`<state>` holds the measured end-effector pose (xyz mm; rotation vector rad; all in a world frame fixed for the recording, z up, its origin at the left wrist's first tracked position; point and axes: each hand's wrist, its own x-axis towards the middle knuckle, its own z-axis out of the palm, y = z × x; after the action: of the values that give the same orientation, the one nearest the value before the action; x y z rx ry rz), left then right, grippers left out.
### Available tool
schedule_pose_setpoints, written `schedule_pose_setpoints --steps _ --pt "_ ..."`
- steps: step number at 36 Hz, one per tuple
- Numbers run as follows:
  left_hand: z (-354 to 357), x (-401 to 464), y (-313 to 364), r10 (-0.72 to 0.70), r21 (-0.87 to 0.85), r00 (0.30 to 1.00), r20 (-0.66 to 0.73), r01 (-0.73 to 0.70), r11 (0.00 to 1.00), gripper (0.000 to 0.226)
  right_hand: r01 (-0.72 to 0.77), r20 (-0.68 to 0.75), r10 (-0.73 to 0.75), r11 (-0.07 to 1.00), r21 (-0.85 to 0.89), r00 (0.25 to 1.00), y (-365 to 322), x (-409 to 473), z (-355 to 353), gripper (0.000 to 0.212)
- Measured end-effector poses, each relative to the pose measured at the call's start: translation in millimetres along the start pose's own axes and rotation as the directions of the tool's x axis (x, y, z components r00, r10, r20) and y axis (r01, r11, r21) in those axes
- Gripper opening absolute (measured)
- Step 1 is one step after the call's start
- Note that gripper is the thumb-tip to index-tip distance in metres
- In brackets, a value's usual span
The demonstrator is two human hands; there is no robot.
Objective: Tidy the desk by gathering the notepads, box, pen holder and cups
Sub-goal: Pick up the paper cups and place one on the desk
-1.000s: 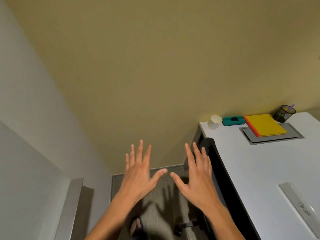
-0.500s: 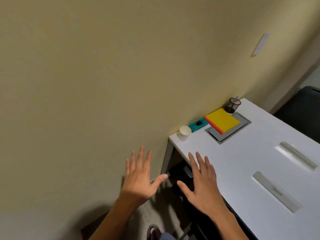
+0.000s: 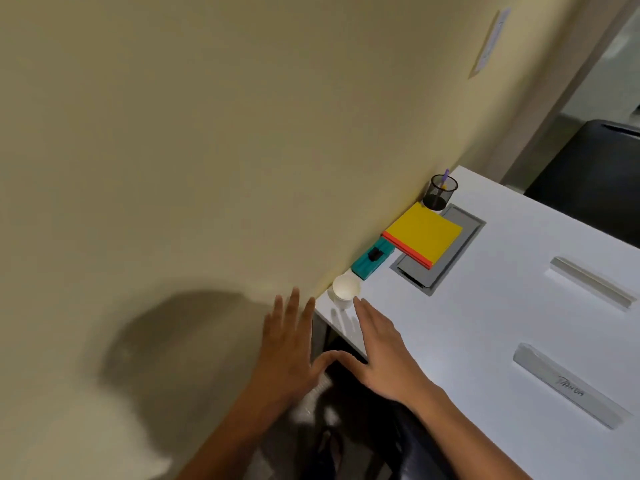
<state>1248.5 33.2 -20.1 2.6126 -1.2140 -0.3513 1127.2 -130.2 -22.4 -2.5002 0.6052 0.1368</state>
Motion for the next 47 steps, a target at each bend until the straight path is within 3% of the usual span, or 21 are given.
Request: schedule_pose_setpoints --steps 13,31,38,40,44,47 --pt "49 78 -12 -0.005 -0.026 0.991 0.137 0.009 1.0 0.103 -0.147 -0.017 0.146 0.988 -0.041 0.989 36 115 23 0.098" --pt "43 52 -31 -0.066 -0.175 0.969 0.238 0.11 0.978 0.096 -0.249 -0.005 0.25 0.962 -0.109 0.968 60 161 43 0.084" --pt "31 46 -27 -0.059 -0.232 0.97 0.237 0.116 0.966 0.092 -0.26 -0.025 0.26 0.965 0.028 0.965 55 146 39 0.087" --pt "27 43 -26 -0.045 -0.27 0.973 0.225 0.106 0.957 0.093 -0.285 0.0 0.288 0.945 0.161 0.957 48 138 32 0.084" --pt "18 38 -21 -0.023 -0.35 0.982 0.188 0.089 0.932 0.099 -0.319 0.091 0.33 0.751 0.578 0.94 28 115 10 0.082" --pt "11 33 -17 -0.002 -0.41 0.99 0.142 0.061 0.91 0.105 -0.298 0.128 0.291 0.674 0.676 0.948 8 93 -10 0.084"
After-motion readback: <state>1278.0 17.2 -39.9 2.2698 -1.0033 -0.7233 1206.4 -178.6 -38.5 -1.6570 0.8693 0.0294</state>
